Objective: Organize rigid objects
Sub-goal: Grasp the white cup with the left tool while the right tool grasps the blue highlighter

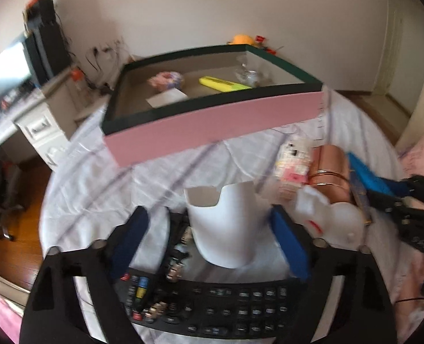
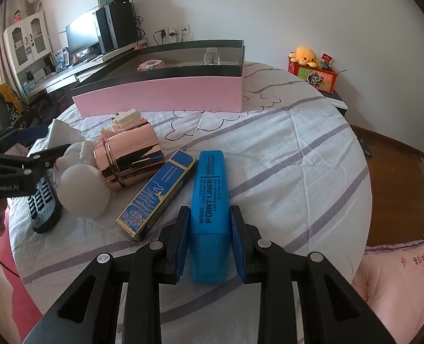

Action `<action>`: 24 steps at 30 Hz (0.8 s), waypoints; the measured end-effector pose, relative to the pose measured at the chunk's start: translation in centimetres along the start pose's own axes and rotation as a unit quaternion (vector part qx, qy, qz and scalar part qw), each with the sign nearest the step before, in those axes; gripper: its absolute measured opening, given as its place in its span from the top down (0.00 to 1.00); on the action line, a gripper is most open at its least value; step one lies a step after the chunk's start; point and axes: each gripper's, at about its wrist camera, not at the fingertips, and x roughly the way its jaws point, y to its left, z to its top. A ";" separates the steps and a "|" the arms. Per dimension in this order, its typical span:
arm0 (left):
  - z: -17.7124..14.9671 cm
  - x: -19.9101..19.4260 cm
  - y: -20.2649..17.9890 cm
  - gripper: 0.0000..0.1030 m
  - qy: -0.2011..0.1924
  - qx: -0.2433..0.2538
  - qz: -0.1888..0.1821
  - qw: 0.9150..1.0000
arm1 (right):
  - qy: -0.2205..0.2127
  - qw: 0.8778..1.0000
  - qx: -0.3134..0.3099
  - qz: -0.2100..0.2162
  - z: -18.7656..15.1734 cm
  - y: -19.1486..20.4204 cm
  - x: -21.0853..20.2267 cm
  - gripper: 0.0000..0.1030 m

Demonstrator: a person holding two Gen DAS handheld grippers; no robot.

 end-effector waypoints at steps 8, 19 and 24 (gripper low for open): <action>-0.4 -0.2 -0.4 0.16 -0.010 0.005 0.005 1.000 | -0.003 1.000 -0.002 -0.007 -0.1 0.2 -0.1 0.73; -0.7 -0.9 -0.6 0.44 -0.015 0.009 -0.024 1.000 | -0.004 1.000 -0.001 -0.017 -0.1 0.4 -0.4 0.74; -0.8 -1.9 -0.2 0.44 -0.026 0.002 -0.011 1.000 | -0.005 1.000 -0.003 -0.024 0.1 0.5 -0.7 0.74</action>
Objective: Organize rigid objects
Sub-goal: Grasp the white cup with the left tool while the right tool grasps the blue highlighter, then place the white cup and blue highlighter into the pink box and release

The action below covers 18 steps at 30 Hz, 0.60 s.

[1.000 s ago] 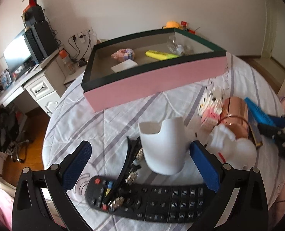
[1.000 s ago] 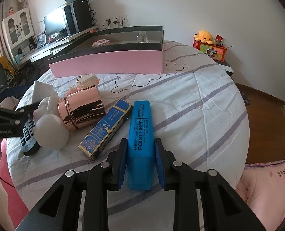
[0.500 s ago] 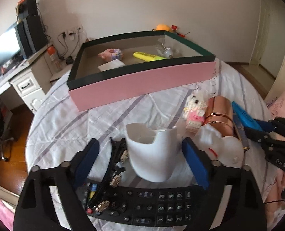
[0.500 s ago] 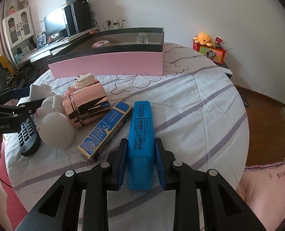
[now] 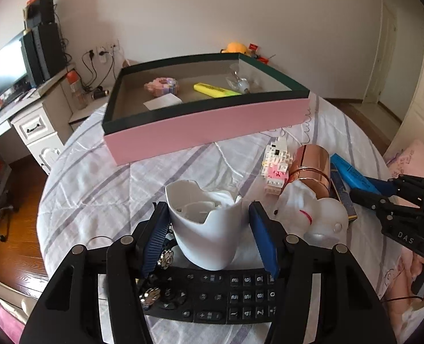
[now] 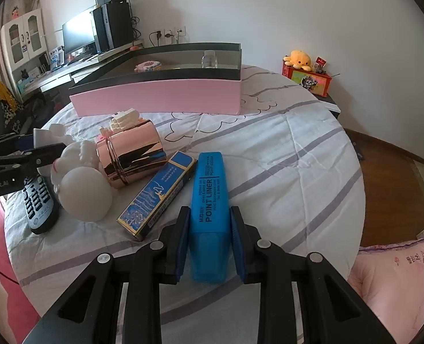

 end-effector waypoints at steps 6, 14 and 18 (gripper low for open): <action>0.1 -1.4 1.0 0.44 -0.015 -0.010 0.014 1.000 | -0.015 1.000 0.000 -0.009 0.9 -0.1 -0.9 0.74; 0.6 -2.8 2.6 0.44 -0.031 -0.023 0.012 0.999 | -0.043 0.999 -0.011 -0.011 3.1 0.4 -2.4 0.74; 1.9 -3.6 3.0 0.44 -0.046 -0.020 0.022 0.998 | -0.057 0.998 -0.029 -0.006 4.7 1.1 -2.9 0.74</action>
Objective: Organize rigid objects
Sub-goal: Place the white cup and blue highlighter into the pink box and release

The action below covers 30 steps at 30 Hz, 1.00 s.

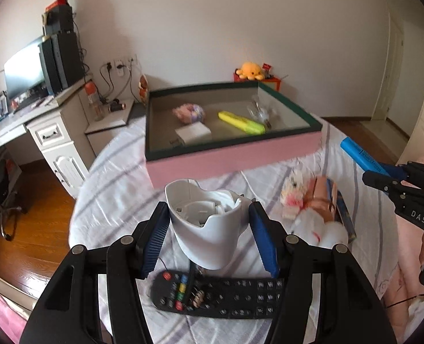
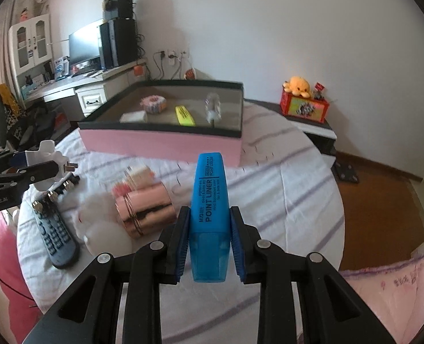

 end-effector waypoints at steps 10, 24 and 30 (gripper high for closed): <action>7.2 0.6 0.0 0.44 -0.041 0.026 -0.006 0.999 | -0.029 0.998 -0.048 0.021 7.2 1.8 1.4 0.74; 14.6 12.6 2.0 0.44 0.043 0.043 -0.005 0.998 | 0.054 0.994 -0.073 0.056 15.4 2.3 13.0 0.74; 14.5 16.8 3.9 0.44 0.080 0.035 0.014 0.996 | 0.102 0.990 -0.085 0.057 16.5 2.7 17.8 0.74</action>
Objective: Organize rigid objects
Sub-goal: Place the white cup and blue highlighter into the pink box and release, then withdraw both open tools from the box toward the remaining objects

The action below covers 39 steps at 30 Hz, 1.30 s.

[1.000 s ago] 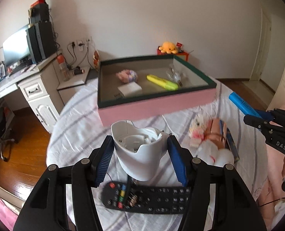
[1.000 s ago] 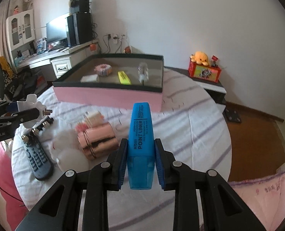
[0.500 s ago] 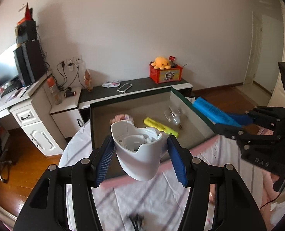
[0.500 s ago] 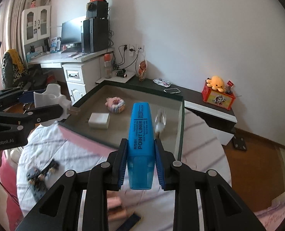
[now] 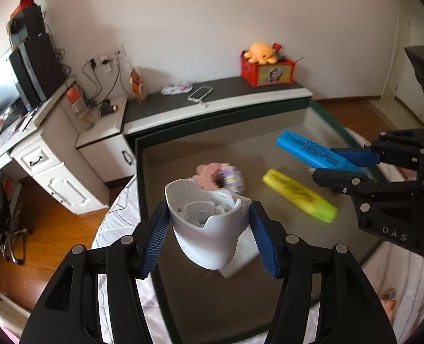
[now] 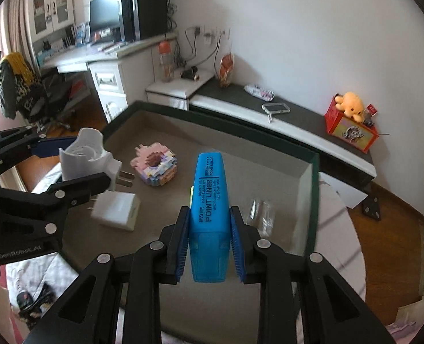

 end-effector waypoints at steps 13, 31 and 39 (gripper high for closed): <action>-0.6 1.7 1.1 0.42 0.003 -0.011 0.023 1.000 | 0.021 0.999 -0.010 -0.047 0.4 -0.4 2.7 0.73; -5.8 -10.5 0.1 0.04 -0.079 -0.024 0.059 0.995 | -0.091 0.995 0.007 -0.039 -4.0 2.5 -8.7 0.22; -10.9 -18.9 -1.7 0.00 -0.145 -0.040 0.044 0.988 | -0.137 0.989 0.021 -0.046 -9.6 4.7 -15.1 0.14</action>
